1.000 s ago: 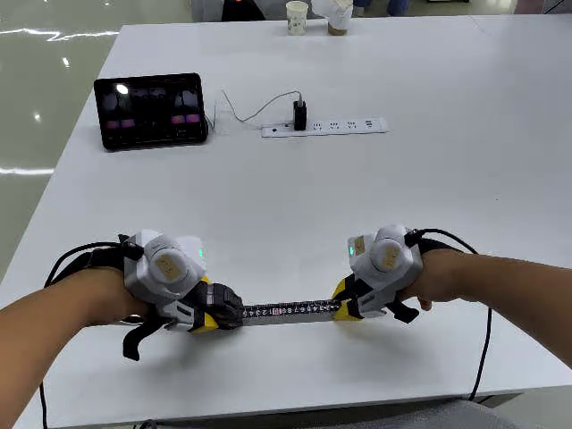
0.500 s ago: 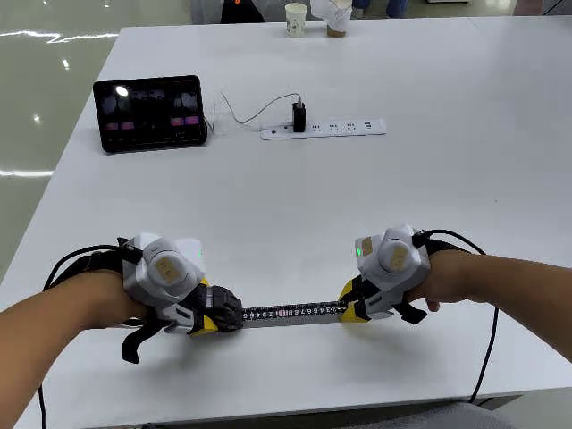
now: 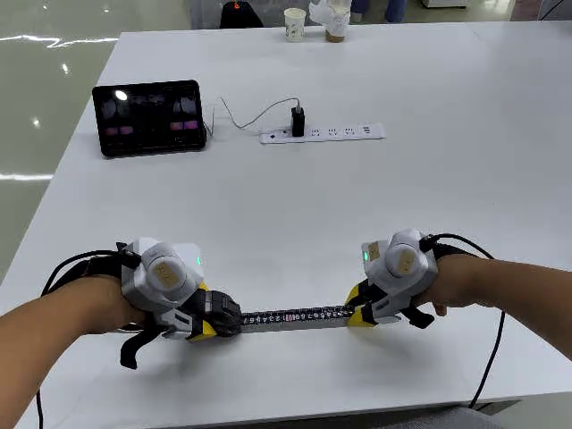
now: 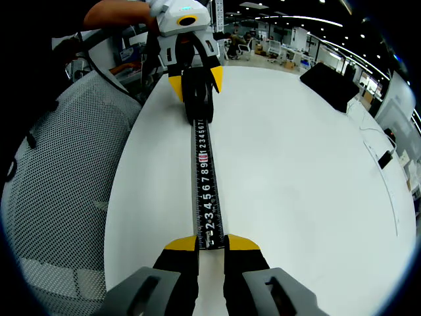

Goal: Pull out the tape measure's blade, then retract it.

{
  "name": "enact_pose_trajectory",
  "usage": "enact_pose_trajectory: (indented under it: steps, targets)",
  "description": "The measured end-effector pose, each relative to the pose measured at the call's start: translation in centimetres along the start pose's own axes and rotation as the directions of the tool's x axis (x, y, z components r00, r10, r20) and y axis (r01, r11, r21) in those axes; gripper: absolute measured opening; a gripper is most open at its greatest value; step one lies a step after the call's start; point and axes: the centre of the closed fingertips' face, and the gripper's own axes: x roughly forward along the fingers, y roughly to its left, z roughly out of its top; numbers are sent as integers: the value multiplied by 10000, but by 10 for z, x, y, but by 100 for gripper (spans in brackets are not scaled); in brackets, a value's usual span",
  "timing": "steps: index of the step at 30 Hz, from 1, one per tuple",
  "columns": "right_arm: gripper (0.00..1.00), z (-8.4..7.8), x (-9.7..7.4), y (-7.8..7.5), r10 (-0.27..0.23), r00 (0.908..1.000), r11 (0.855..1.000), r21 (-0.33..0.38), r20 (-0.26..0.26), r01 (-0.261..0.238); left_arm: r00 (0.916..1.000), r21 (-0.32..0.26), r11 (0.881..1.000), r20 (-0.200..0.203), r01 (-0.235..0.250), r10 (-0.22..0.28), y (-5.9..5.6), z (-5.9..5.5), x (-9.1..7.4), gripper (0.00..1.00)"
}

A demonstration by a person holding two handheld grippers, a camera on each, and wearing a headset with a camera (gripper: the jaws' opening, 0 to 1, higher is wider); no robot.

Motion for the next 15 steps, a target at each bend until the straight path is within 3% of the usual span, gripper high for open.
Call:
enact_pose_trajectory:
  steps: [15]
  targets:
    - [10, -10, -7, -1, -32, 10000, 10000, 81, -72, 33, 10000, 6, 10000, -3, -2, 2, 0, 0, 1, 31]
